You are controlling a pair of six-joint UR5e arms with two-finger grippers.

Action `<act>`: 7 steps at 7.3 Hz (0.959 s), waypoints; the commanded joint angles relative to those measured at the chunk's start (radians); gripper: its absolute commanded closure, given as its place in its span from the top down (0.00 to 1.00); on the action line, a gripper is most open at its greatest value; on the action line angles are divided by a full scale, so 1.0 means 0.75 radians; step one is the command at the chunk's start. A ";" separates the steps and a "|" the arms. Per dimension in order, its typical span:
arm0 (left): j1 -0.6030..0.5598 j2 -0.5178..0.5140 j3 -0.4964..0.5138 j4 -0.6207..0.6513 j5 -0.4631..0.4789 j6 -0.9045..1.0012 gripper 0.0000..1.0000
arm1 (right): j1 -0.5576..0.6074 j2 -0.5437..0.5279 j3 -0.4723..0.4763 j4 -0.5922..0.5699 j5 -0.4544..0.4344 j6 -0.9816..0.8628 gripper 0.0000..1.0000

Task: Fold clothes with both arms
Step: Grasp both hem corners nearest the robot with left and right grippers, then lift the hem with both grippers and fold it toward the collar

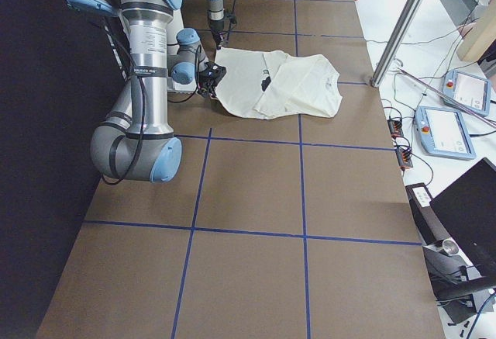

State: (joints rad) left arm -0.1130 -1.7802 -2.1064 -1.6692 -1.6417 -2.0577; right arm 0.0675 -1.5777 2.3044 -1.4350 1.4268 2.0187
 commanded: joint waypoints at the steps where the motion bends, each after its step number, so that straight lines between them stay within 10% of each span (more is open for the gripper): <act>1: 0.001 0.003 -0.187 0.161 -0.008 0.011 0.00 | -0.095 -0.005 0.117 -0.157 0.008 0.004 0.00; 4: -0.139 -0.025 -0.262 0.184 -0.122 0.023 0.00 | 0.014 0.086 0.180 -0.248 0.034 -0.014 0.00; 7: -0.456 -0.293 0.035 0.156 -0.131 0.336 0.00 | 0.408 0.374 -0.089 -0.283 0.244 -0.269 0.00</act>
State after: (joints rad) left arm -0.3609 -1.9104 -2.2016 -1.5354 -1.7367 -1.8885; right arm 0.2434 -1.3842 2.3326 -1.6422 1.5346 1.8966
